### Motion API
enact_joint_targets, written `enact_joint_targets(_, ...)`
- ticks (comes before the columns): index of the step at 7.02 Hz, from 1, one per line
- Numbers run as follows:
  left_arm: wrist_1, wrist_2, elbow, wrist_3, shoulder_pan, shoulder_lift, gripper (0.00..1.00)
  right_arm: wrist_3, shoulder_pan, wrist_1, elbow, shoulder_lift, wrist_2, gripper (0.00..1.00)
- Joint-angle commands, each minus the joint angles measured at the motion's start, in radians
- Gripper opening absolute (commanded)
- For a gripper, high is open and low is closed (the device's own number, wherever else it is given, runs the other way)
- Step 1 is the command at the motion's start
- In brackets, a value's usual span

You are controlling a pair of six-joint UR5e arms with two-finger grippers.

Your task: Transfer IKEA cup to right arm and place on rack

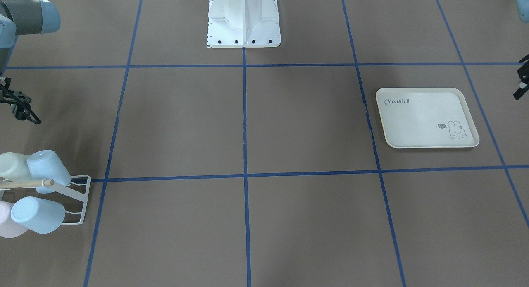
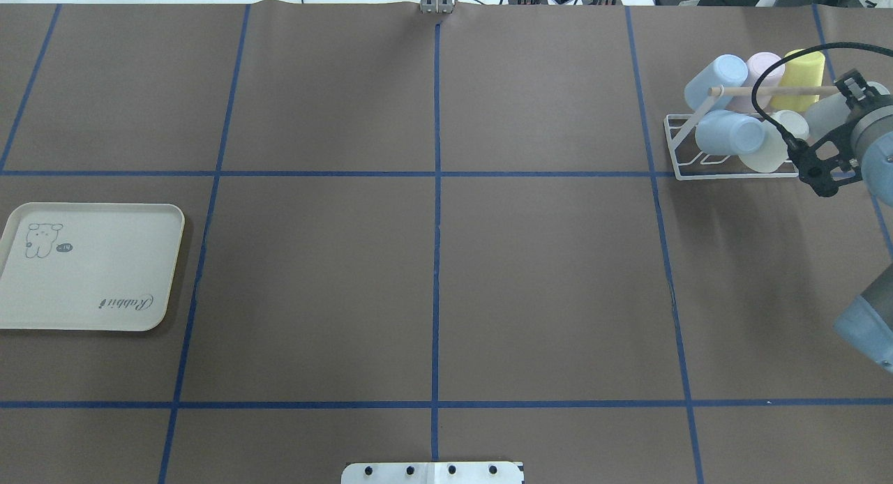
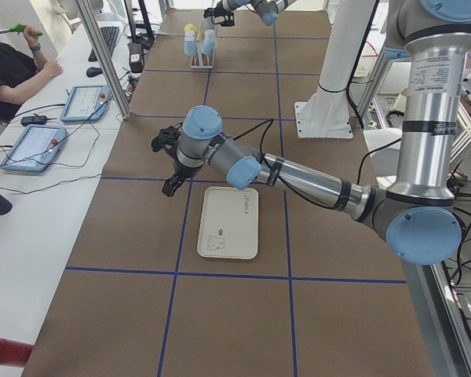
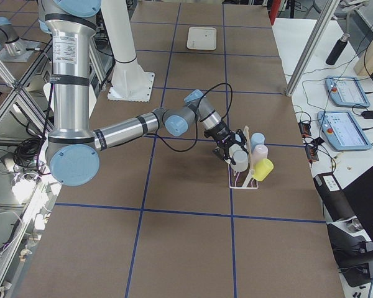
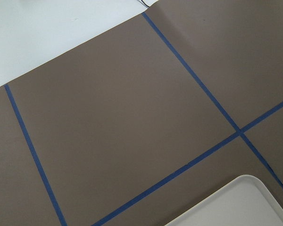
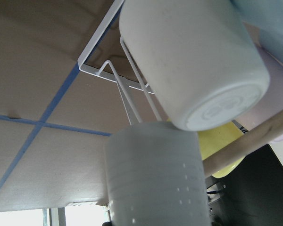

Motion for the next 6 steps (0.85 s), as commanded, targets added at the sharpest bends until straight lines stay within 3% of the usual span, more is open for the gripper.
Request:
enact_joint_targets(1,0.001,0.000,0.001,0.000,0.000,0.000,1.00,-0.002,-0.002,0.000,-0.002,0.000,-0.013,0.44)
enact_joint_targets(3,0.001,0.000,0.001,-0.002,0.000,0.000,1.00,-0.033,-0.010,-0.003,-0.002,0.002,-0.034,0.59)
enact_joint_targets(6,0.001,0.000,0.001,0.000,0.000,0.000,1.00,-0.047,-0.010,-0.002,-0.002,0.003,-0.034,0.65)
